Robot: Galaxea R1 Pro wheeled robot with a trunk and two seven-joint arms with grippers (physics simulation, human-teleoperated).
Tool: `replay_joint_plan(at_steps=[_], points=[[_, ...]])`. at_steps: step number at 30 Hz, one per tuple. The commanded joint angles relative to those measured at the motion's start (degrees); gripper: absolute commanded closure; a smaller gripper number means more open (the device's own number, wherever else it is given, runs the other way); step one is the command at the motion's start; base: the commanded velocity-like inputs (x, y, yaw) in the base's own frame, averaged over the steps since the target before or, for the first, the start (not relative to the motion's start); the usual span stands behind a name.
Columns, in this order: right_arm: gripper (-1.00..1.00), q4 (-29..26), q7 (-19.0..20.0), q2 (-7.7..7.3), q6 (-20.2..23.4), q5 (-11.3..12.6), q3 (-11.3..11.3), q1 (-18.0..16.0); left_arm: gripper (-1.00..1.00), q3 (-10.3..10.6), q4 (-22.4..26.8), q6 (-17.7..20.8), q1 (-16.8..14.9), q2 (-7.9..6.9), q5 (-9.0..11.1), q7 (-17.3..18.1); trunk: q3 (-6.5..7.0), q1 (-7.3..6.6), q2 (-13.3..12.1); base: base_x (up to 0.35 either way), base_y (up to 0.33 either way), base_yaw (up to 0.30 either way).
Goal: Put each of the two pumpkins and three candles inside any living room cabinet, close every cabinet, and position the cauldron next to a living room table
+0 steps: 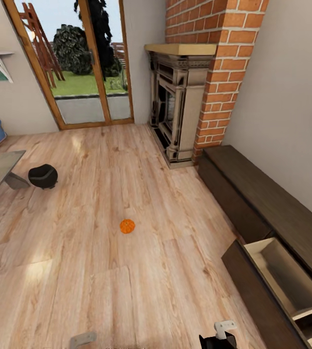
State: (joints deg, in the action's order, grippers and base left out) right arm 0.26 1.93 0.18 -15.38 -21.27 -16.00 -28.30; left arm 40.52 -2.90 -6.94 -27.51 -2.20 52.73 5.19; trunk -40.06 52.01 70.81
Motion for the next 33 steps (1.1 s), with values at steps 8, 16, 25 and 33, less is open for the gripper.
replay_joint_plan(at_steps=[8, 16, 25, 33], points=[[-1.00, 0.00, 0.00, 0.00, 0.00, 0.00, 0.01, 0.00, -1.00, 0.00, 0.00, 0.00, 0.00, 0.08, -0.08, 0.00, -0.11, 0.00, 0.00, 0.000, 0.000, 0.287], [-1.00, 0.00, 0.03, 0.00, -0.06, 0.00, 0.01, 0.00, -1.00, 0.00, 0.00, 0.00, 0.00, 0.09, -0.09, 0.00, 0.21, 0.00, 0.00, 0.000, 0.000, 0.207], [-1.00, 0.00, 0.07, 0.00, -0.08, 0.00, 0.01, 0.00, -1.00, 0.00, 0.00, 0.00, 0.00, 0.09, -0.09, 0.00, 0.99, 0.00, 0.00, 0.000, 0.000, 0.070], [-1.00, 0.00, 0.06, 0.00, -0.09, 0.00, 0.01, 0.00, -1.00, 0.00, 0.00, 0.00, 0.00, 0.09, -0.09, 0.00, 1.70, 0.00, 0.00, 0.000, 0.000, 0.006]])
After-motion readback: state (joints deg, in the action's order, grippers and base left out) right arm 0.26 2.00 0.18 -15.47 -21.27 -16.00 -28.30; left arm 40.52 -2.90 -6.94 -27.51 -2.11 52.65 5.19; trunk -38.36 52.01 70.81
